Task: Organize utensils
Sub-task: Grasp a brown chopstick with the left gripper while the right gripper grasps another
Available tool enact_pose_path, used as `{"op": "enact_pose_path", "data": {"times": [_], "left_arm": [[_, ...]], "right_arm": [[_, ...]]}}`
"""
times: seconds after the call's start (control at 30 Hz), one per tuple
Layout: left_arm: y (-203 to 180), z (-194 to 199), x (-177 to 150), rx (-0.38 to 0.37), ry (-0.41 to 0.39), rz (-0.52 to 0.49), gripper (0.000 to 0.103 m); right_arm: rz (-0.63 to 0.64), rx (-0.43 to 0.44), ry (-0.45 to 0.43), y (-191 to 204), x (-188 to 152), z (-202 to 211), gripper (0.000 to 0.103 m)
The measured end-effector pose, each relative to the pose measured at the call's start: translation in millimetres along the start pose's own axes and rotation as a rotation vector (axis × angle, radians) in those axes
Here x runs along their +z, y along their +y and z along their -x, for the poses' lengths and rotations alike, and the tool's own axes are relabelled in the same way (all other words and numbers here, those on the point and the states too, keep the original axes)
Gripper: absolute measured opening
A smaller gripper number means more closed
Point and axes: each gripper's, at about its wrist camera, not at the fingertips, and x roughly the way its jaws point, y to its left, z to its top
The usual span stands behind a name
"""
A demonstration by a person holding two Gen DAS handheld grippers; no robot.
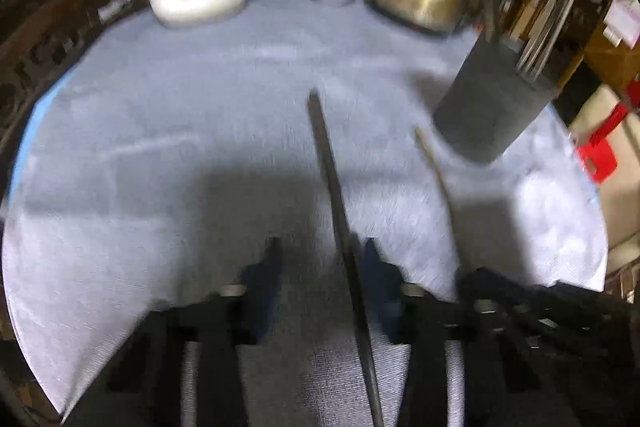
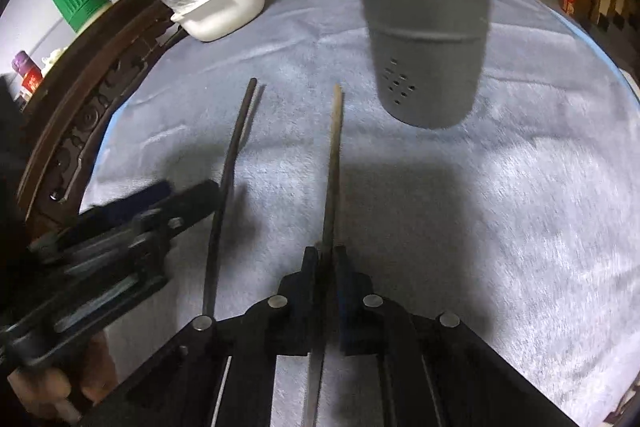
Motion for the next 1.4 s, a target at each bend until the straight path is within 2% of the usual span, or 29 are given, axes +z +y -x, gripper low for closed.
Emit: {"op": "enact_pose_path", "data": {"times": [0.03,0.07,0.27,0.37,0.47,0.5,0.57,0.6,0.63,0.7,0.73,0.77,0.83,0.9,0.97,1.0,1.03,1.1,1.13,1.17,1.2,1.23,1.27,1.4], "left_arm": [[-1,0,-1,0.017,0.0,-0.014,0.01],[-2,-1,-1,0.037,0.017,-0.031,0.006],[14,11,-16,0.001,0.066,-0.031,0.005],[27,24,-35,-0.011,0.086,0.005,0.005],[35,32,-50,-0.048,0.105,0.092,0.006],[36,33,-51,-0.069,0.118,0.118,0.007],[43,34,-48,-0.12,0.144,0.157,0.022],[49,35,-43,-0.158,0.151,0.2,0.036],[54,37,-39,-0.168,0.137,0.227,0.042],[58,41,-27,-0.129,0.101,0.234,0.042],[58,40,-20,-0.113,0.101,0.225,0.042],[57,38,-14,-0.106,0.108,0.212,0.042],[51,33,-4,-0.084,0.129,0.177,0.042],[45,28,4,-0.071,0.153,0.132,0.042],[39,20,13,-0.052,0.178,0.092,0.042],[36,15,16,-0.045,0.196,0.083,0.042],[36,12,18,-0.038,0.21,0.08,0.042],[34,1,21,-0.026,0.268,0.055,0.042],[36,-1,18,-0.019,0.284,0.044,0.04],[34,-1,19,-0.007,0.268,0.018,0.038],[32,-3,20,0.009,0.278,0.0,0.029],[32,-4,21,0.023,0.278,-0.014,0.017],[33,-5,22,0.031,0.292,-0.024,0.011],[40,-10,27,-0.006,0.329,-0.036,0.007]], "right_arm": [[-0.003,0.004,0.0,-2,0,0,0.007],[-0.003,0.007,0.0,-3,0,0,0.007],[0.022,0.018,0.031,3,-1,-5,0.006],[0.04,0.021,0.05,7,-10,-1,0.006],[0.047,0.035,0.059,10,-17,2,0.009],[0.057,0.044,0.068,11,-16,1,0.009],[0.083,0.032,0.084,16,-12,-1,0.011],[0.093,0.013,0.081,16,-9,1,0.012],[0.096,0.003,0.073,16,-6,4,0.014],[0.08,-0.003,0.055,14,6,9,0.019],[0.072,-0.008,0.047,13,12,11,0.027],[0.065,-0.008,0.047,13,20,10,0.04],[0.053,0.001,0.075,15,36,1,0.06],[0.068,-0.007,0.108,20,46,-10,0.06],[0.084,-0.011,0.135,27,52,-20,0.055],[0.089,-0.018,0.157,30,55,-27,0.049],[0.094,-0.032,0.188,32,57,-35,0.035],[0.106,-0.047,0.194,34,57,-42,0.035],[0.115,-0.065,0.208,36,59,-44,0.031],[0.12,-0.068,0.217,37,61,-46,0.026],[0.128,-0.073,0.232,37,62,-47,0.024],[0.135,-0.081,0.241,37,63,-48,0.018],[0.154,-0.091,0.256,36,64,-49,0.011],[0.173,-0.072,0.302,33,69,-54,0.008]]}}
